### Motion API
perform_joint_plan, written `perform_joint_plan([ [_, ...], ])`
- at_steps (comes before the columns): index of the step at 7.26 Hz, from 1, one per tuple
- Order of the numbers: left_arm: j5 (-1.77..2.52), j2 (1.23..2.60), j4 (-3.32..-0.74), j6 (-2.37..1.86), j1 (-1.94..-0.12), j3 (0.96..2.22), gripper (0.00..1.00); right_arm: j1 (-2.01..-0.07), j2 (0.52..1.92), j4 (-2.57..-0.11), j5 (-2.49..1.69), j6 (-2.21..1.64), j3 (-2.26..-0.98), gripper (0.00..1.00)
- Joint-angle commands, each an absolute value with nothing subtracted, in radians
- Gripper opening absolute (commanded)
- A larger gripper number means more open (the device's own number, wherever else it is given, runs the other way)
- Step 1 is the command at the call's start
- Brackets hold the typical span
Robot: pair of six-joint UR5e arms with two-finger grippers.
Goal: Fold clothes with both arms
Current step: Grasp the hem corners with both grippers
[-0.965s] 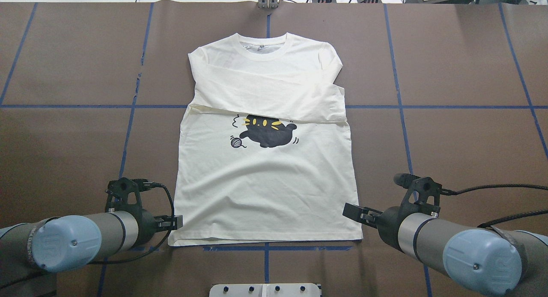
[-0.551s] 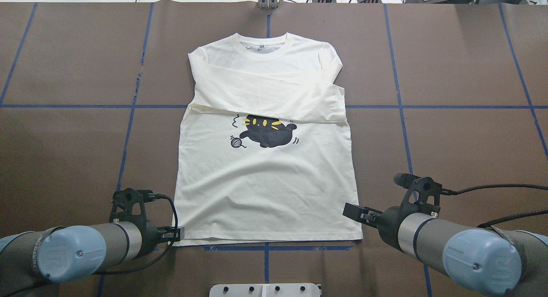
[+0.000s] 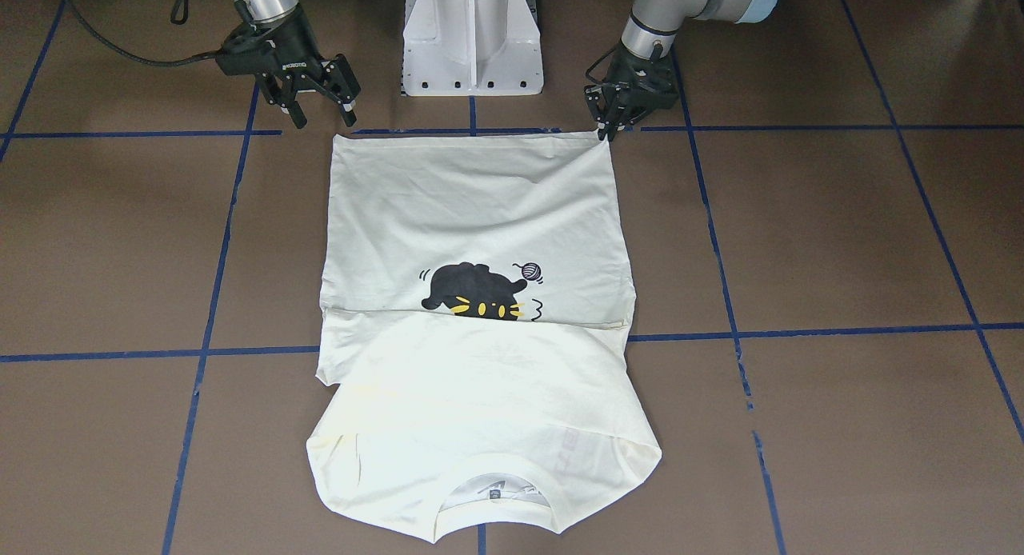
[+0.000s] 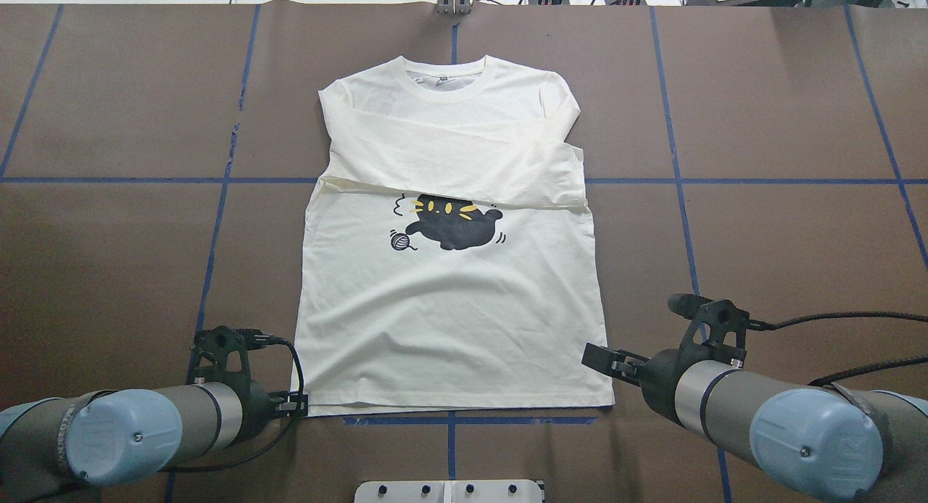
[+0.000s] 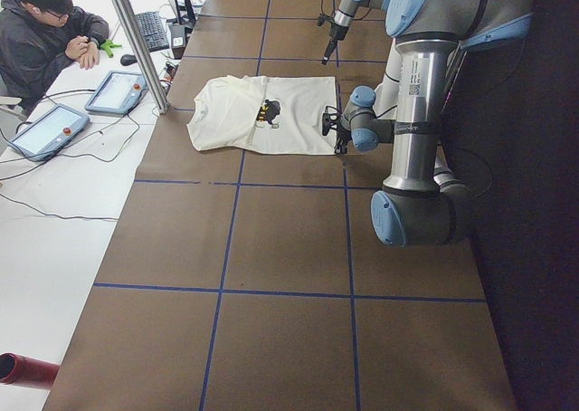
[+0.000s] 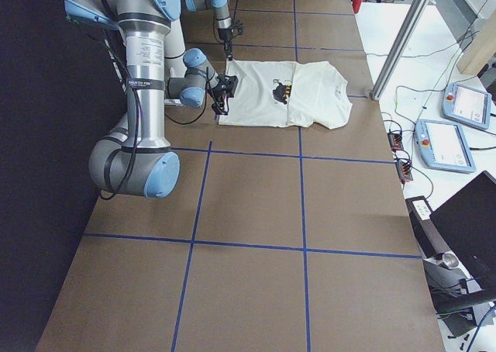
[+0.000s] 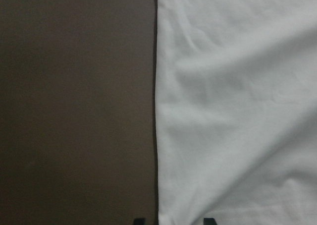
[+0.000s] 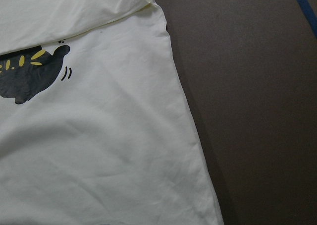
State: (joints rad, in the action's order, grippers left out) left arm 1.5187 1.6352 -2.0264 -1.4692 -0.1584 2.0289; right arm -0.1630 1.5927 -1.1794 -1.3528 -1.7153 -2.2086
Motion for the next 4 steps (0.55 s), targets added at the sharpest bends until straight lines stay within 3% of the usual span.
perform_joint_plan([
  [1, 1.516, 1.635, -2.026, -1.468, -0.152, 2.029, 0.0, -0.157, 1.607, -1.181, -1.351, -1.72, -2.175, 0.94],
  [3, 1.516, 1.638, -2.026, -1.468, -0.152, 2.031, 0.0, -0.12, 1.608, -1.189, -1.312, -1.799, -2.152, 0.78],
  [4, 1.517, 1.64, -2.026, -1.468, -0.152, 2.031, 0.0, -0.088, 1.609, -1.19, -1.271, -1.81, -2.148, 0.77],
])
